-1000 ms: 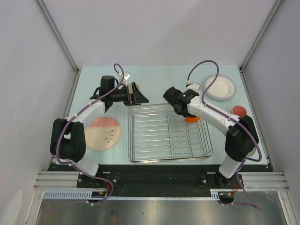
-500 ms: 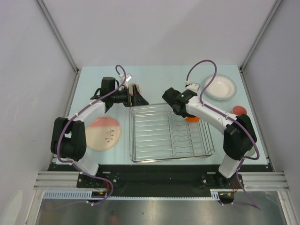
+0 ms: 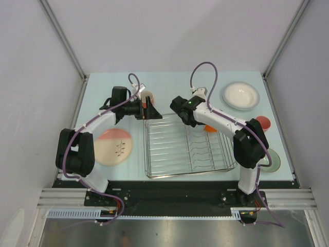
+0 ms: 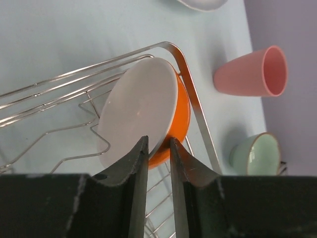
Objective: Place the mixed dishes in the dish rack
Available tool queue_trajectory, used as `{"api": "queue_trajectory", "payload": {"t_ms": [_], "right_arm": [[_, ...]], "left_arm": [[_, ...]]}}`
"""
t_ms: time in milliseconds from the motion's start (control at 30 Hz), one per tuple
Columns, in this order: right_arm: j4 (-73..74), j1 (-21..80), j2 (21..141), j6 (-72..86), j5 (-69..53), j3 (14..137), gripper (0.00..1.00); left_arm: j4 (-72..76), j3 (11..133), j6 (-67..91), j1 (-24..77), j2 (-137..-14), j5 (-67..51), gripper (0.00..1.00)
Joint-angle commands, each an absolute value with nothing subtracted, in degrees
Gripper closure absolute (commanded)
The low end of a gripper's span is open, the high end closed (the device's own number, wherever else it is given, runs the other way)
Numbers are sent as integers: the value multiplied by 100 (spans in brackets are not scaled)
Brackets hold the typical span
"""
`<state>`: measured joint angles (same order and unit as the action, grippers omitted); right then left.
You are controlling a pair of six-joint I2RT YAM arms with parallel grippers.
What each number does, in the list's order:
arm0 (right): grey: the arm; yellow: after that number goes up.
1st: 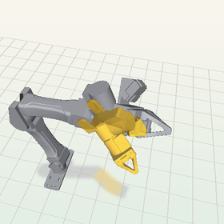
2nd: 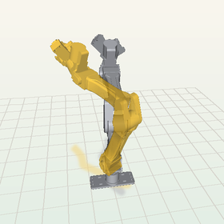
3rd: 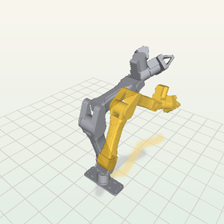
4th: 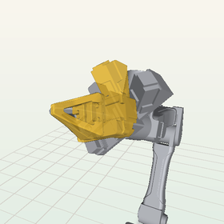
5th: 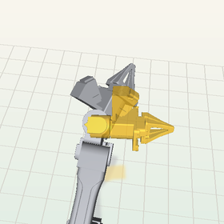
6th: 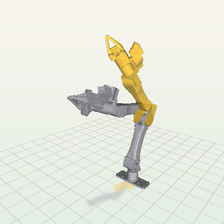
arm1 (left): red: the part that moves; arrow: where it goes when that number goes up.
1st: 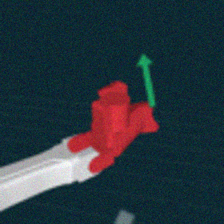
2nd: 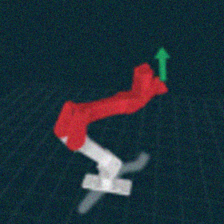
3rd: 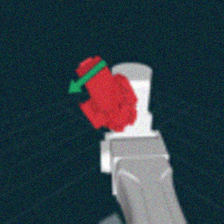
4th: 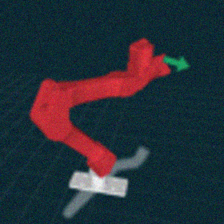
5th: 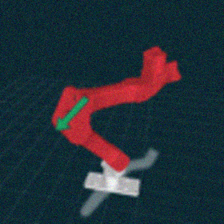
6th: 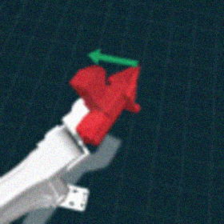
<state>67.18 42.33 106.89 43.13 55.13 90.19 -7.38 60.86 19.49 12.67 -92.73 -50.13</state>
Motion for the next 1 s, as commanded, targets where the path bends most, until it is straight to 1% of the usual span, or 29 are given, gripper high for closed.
{"api": "queue_trajectory", "payload": {"t_ms": [0,200,400,533,800,967], "right_arm": [[7374,4552,10872,4113,6064,9290,100],[8190,4904,10846,4657,6678,9106,100],[8358,4974,10889,5018,6451,8938,100],[8700,5237,10881,5098,6670,9052,100],[8719,5282,10055,4729,6601,8886,100],[8710,5309,9687,4597,6539,8456,100]], "left_arm": [[-738,6082,1784,1213,-9281,-5054,0],[-738,6100,1784,1195,-9299,-5010,0],[-677,6100,1872,1187,-9334,-5019,0],[-659,6091,1872,1187,-9308,-5010,0],[-589,6065,1925,1187,-9378,-5010,0],[-580,6091,1942,1187,-9352,-5010,0]]}}
